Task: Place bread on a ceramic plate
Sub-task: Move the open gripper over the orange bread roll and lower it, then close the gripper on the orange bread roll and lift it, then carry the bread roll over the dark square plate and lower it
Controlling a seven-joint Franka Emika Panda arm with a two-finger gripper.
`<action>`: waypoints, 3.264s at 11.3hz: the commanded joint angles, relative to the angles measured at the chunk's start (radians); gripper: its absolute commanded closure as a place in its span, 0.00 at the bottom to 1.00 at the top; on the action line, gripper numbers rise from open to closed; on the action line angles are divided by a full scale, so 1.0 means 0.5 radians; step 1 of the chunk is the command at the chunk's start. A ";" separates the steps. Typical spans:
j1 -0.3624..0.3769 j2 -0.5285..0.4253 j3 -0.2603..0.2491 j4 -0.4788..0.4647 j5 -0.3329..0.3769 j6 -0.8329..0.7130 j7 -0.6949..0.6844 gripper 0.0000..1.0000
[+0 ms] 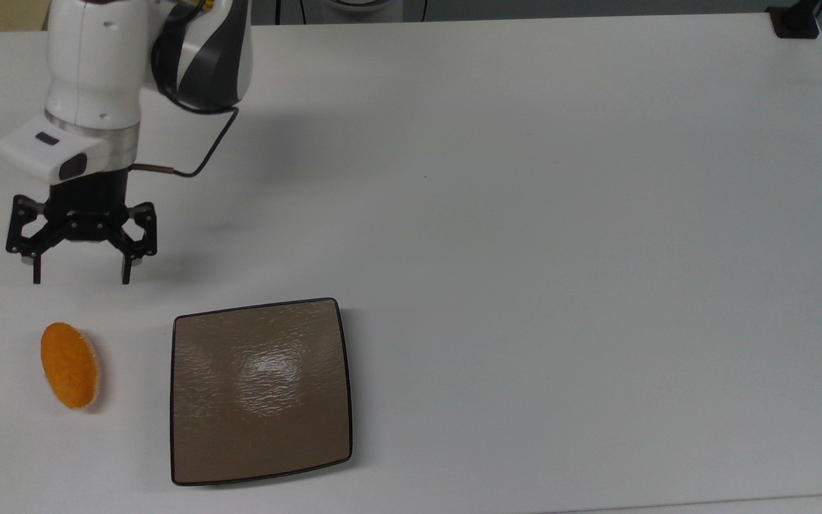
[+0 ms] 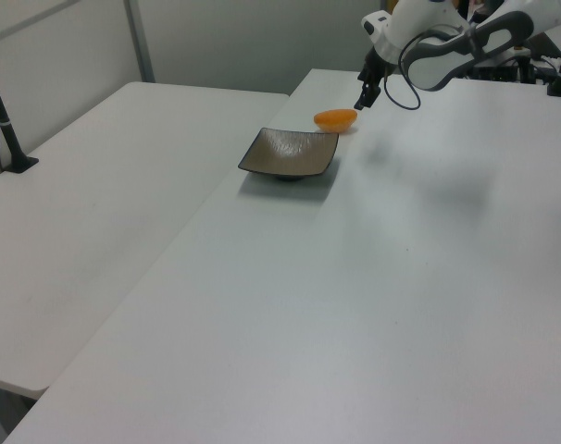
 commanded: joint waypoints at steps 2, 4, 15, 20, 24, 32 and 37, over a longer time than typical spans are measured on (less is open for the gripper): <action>-0.042 0.284 -0.021 0.234 -0.057 0.161 -0.061 0.00; -0.055 0.394 -0.030 0.345 -0.054 0.187 -0.055 0.00; -0.052 0.622 -0.116 0.496 -0.054 0.312 -0.061 0.72; -0.052 0.622 -0.116 0.499 -0.057 0.312 -0.064 0.68; -0.052 0.625 -0.116 0.492 -0.060 0.312 -0.150 0.83; -0.049 0.561 -0.098 0.489 -0.032 0.318 -0.059 0.95; -0.027 0.291 0.034 0.373 -0.054 0.306 0.025 0.95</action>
